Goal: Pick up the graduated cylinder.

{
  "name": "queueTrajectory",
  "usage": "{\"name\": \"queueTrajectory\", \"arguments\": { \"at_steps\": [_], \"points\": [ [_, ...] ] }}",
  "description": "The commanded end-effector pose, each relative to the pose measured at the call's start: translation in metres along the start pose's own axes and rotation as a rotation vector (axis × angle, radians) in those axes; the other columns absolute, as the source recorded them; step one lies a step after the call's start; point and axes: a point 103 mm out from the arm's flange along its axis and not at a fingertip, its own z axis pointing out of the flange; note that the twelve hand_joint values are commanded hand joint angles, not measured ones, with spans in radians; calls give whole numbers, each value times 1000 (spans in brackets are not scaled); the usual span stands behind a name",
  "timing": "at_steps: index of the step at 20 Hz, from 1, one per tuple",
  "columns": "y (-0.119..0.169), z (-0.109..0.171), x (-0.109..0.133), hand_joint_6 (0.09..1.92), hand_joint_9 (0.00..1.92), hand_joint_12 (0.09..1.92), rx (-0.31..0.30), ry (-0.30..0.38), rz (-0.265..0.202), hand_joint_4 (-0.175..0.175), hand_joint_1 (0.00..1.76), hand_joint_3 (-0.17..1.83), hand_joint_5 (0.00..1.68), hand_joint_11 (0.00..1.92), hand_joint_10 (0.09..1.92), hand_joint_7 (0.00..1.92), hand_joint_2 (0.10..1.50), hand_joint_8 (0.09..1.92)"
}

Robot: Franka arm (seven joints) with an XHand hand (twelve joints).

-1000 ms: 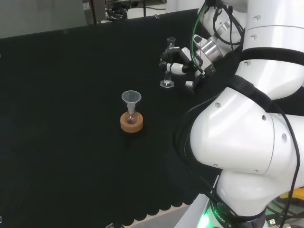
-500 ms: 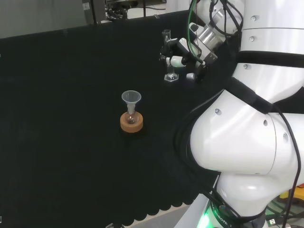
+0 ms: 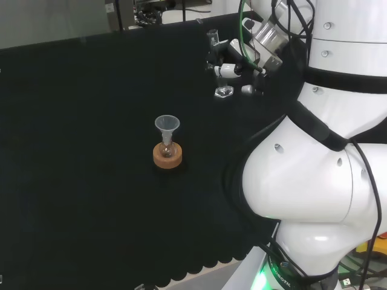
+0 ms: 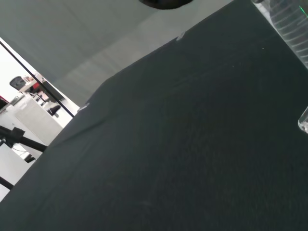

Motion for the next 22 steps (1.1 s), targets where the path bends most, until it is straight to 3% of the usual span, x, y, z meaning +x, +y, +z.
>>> {"name": "queueTrajectory", "arguments": {
  "at_steps": [1, 15, 22],
  "points": [
    [-32, -17, 25, 1076, 1403, 752, 50, -94, 36, -139, 1127, 0, 943, 1305, 87, 1139, 1143, 457],
    [-115, -24, 98, 1074, 1406, 744, 152, -257, 28, -126, 1123, -1, 944, 1305, 87, 1145, 1142, 448],
    [-150, -16, 120, 1073, 1408, 743, 220, -330, 19, -122, 1121, -1, 945, 1307, 87, 1146, 1142, 446]
  ]
}}
